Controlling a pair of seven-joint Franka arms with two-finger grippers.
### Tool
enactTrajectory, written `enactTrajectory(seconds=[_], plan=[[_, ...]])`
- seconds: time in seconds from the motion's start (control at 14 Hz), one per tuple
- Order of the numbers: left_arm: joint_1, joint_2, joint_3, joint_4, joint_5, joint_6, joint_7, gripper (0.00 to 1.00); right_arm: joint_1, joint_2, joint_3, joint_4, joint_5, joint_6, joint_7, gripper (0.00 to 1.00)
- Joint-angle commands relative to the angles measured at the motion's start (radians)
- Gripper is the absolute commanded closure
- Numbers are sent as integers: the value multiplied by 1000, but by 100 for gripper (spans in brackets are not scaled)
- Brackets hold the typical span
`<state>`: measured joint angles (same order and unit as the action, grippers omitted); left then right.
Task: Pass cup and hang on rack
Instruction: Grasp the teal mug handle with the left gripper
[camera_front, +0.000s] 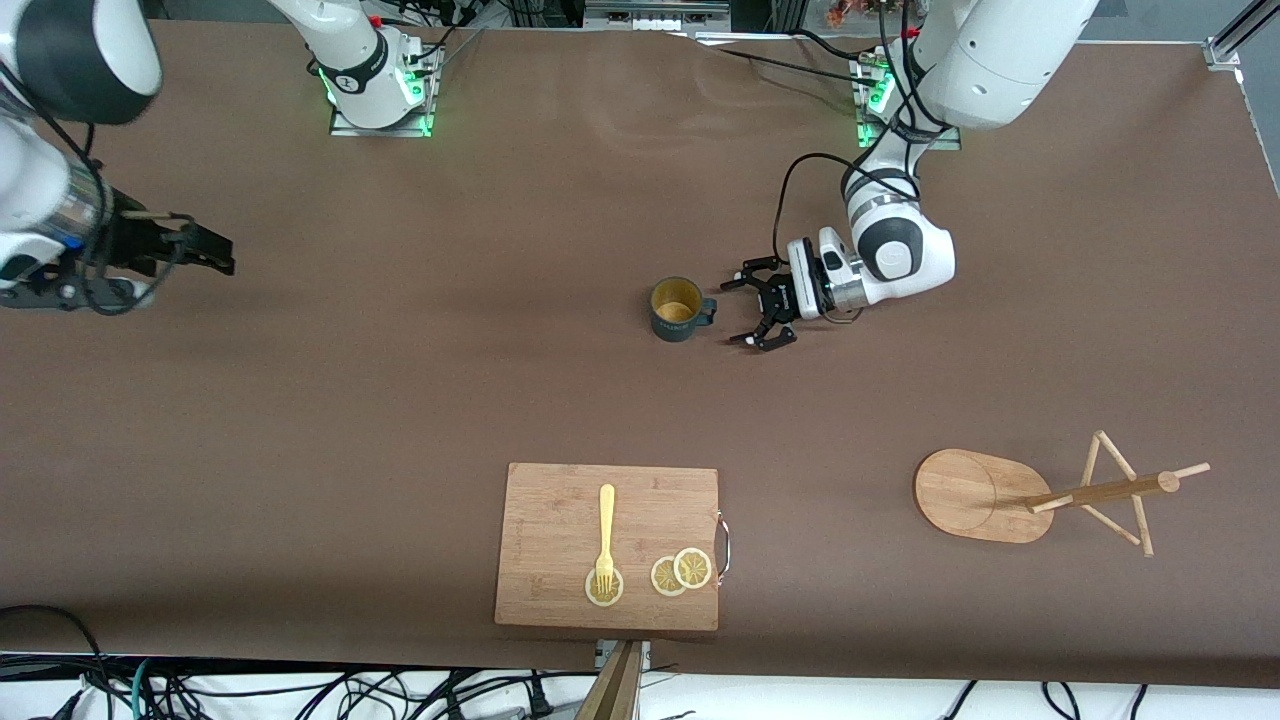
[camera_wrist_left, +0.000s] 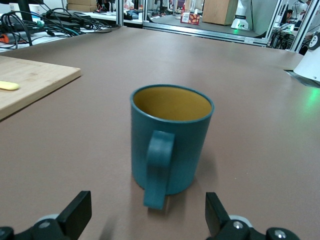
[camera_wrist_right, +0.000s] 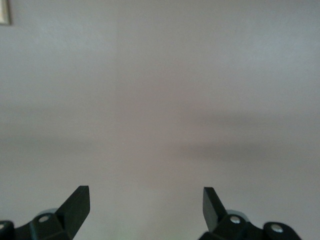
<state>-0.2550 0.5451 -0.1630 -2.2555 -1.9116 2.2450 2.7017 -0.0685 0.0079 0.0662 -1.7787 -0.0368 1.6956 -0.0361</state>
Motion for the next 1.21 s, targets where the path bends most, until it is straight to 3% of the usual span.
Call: enactTrajectory(seconds=[0.0,0.28,0.43,0.57,0.71,0.93,1.14], plan=[[-23,33,0,40,-50,7,59,0,-25,-41,0,47,17,-24,13,0],[-43,39,0,62,-53,11,59,0,-71,-46,-26,67,142,-74,4,0],[-46,39,0,59,-53,11,61,0,-56,-57,-46,82,89,-105,1,0],[-50,38,0,56,-53,10,66,0,-44,-49,-34,155,-44,-190,-1,0],[-56,36,0,54,-53,10,64,2,-76,-74,-6,167,-35,-198,4,0],[-56,33,0,45,-53,7,63,32,-63,-105,-8,167,34,-185,7,0],[-56,33,0,43,-53,5,58,73,-45,-34,-12,167,61,-146,5,0]])
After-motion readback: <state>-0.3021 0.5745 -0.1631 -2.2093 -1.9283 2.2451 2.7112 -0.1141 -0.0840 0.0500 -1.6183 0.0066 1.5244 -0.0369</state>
